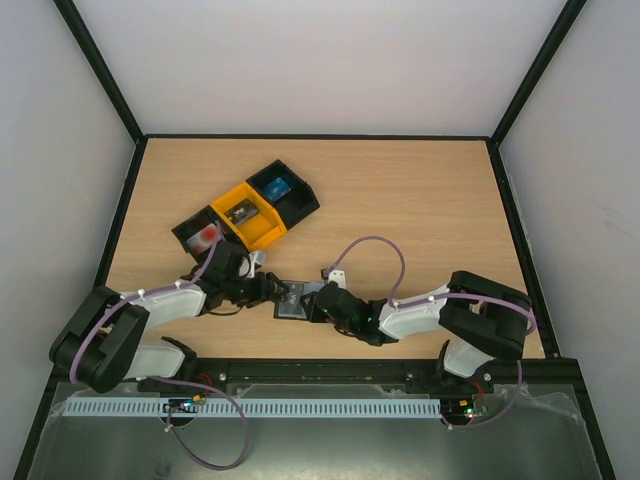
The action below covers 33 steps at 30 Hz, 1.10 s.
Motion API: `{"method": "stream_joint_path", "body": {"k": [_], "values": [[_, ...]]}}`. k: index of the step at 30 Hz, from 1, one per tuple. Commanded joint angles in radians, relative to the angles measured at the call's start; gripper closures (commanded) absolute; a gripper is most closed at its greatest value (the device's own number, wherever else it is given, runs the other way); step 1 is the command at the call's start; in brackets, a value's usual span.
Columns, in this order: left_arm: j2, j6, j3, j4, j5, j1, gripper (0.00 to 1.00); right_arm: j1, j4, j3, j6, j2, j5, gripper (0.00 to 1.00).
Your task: Take the credit cards out of the card holder
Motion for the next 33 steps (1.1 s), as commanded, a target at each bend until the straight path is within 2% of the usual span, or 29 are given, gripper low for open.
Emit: {"method": "stream_joint_path", "body": {"k": [1,13,20,25,33], "values": [[-0.028,-0.014,-0.022,0.017,0.036,-0.004,0.39,-0.007,0.022,0.037,0.011,0.033,-0.006,0.73],[-0.128,-0.057,0.007,0.001,0.057,-0.014,0.39,-0.008,-0.074,-0.061,0.052,-0.057,0.081,0.76],[-0.109,-0.082,0.018,0.018,0.047,-0.03,0.39,-0.008,0.001,-0.02,0.023,-0.096,-0.005,0.78],[-0.189,-0.089,0.018,-0.039,-0.048,-0.051,0.33,-0.008,0.021,0.049,0.004,-0.034,-0.051,0.79],[-0.21,-0.107,-0.012,0.013,-0.002,-0.053,0.33,-0.008,0.011,0.07,0.031,0.046,-0.042,0.83]]}}
